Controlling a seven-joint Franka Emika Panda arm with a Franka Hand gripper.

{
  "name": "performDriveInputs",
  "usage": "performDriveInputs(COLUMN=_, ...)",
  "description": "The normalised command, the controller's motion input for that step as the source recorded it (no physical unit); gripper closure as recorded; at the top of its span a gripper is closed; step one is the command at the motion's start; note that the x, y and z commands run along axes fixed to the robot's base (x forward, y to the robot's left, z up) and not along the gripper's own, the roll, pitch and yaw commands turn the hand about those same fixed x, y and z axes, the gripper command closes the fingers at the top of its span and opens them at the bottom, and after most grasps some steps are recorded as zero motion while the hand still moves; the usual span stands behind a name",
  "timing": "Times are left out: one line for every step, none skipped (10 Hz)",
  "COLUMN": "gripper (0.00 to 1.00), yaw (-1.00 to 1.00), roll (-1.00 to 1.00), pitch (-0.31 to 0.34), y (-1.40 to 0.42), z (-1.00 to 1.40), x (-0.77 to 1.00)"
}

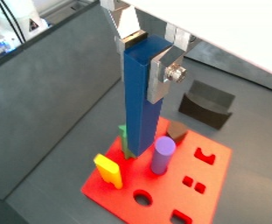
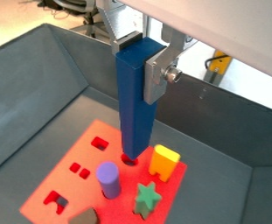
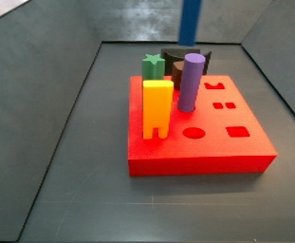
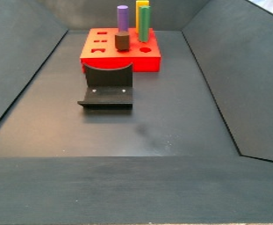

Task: Pick up the rectangle object. Move up. Move to above the board. Insert the rectangle object.
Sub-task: Insert the rectangle object.

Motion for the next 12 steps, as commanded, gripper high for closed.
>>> performDriveInputs(gripper=1.00, yaw=-0.06, roll=0.05, pitch=-0.100, y=-0.12, z=-0.11, x=1.00)
performDriveInputs(gripper=1.00, yaw=-0.08, roll=0.05, pitch=-0.101, y=-0.12, z=-0.11, x=1.00)
performDriveInputs(gripper=1.00, yaw=-0.10, roll=0.05, pitch=-0.094, y=-0.11, z=-0.12, x=1.00)
performDriveInputs(gripper=1.00, yaw=-0.12, roll=0.10, pitch=-0.060, y=-0.12, z=-0.19, x=1.00)
performDriveInputs(gripper=1.00, yaw=-0.14, roll=0.15, pitch=-0.016, y=-0.11, z=-0.27, x=1.00)
performDriveInputs(gripper=1.00, yaw=-0.14, roll=0.21, pitch=0.000, y=-0.09, z=-0.28, x=0.95)
performDriveInputs(gripper=1.00, yaw=-0.15, roll=0.22, pitch=0.000, y=-0.10, z=-0.21, x=0.89)
performDriveInputs(gripper=1.00, yaw=-0.18, roll=0.19, pitch=0.000, y=-0.13, z=-0.15, x=0.89)
performDriveInputs(gripper=1.00, yaw=-0.25, roll=0.15, pitch=0.000, y=-0.15, z=-0.07, x=0.85)
performDriveInputs(gripper=1.00, yaw=-0.37, roll=0.13, pitch=0.000, y=-0.16, z=-0.02, x=0.72)
performDriveInputs(gripper=1.00, yaw=-0.49, roll=0.12, pitch=0.000, y=-0.14, z=0.00, x=0.59)
performDriveInputs(gripper=1.00, yaw=-0.60, roll=0.10, pitch=0.000, y=-0.11, z=0.00, x=0.45)
